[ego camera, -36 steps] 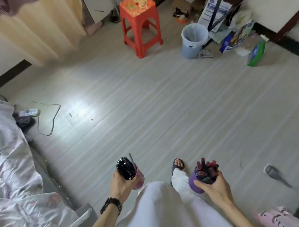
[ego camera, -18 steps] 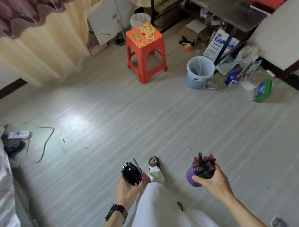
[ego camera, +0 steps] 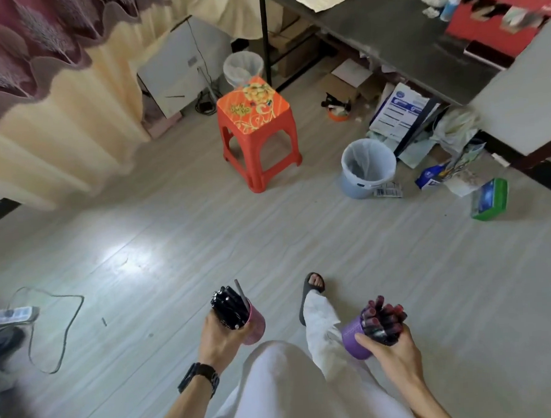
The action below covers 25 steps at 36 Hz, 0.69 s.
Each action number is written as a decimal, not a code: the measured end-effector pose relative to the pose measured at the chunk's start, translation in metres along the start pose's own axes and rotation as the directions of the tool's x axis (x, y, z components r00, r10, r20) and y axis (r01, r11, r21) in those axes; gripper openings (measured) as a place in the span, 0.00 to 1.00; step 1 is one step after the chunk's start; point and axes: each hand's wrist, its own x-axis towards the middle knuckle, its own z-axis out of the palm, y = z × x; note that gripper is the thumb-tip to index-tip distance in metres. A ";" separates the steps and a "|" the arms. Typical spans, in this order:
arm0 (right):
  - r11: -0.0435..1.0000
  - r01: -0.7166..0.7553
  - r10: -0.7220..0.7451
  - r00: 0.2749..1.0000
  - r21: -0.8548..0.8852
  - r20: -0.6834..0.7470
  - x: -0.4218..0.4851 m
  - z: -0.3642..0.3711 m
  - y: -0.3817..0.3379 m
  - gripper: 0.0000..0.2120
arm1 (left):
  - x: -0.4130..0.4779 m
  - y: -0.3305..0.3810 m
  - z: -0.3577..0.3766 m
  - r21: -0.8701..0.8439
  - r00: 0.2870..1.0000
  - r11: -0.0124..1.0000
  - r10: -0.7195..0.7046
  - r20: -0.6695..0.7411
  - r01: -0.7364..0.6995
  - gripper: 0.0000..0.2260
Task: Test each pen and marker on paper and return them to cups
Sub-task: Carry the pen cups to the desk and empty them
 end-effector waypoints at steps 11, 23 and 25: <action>0.995 0.064 -0.056 0.993 -0.077 0.103 0.144 0.003 -0.160 0.38 | 0.132 0.089 0.012 -0.011 0.990 0.991 -0.133 0.054 0.134 0.08; 0.959 0.267 -0.245 0.950 -0.098 0.193 0.276 0.011 -0.354 0.33 | 0.285 0.199 0.009 -0.096 0.990 0.990 -0.115 -0.083 0.107 0.11; 0.966 0.247 -0.229 0.957 -0.084 0.178 0.292 0.016 -0.371 0.34 | 0.315 0.210 0.015 -0.078 0.989 0.989 -0.133 -0.061 0.128 0.13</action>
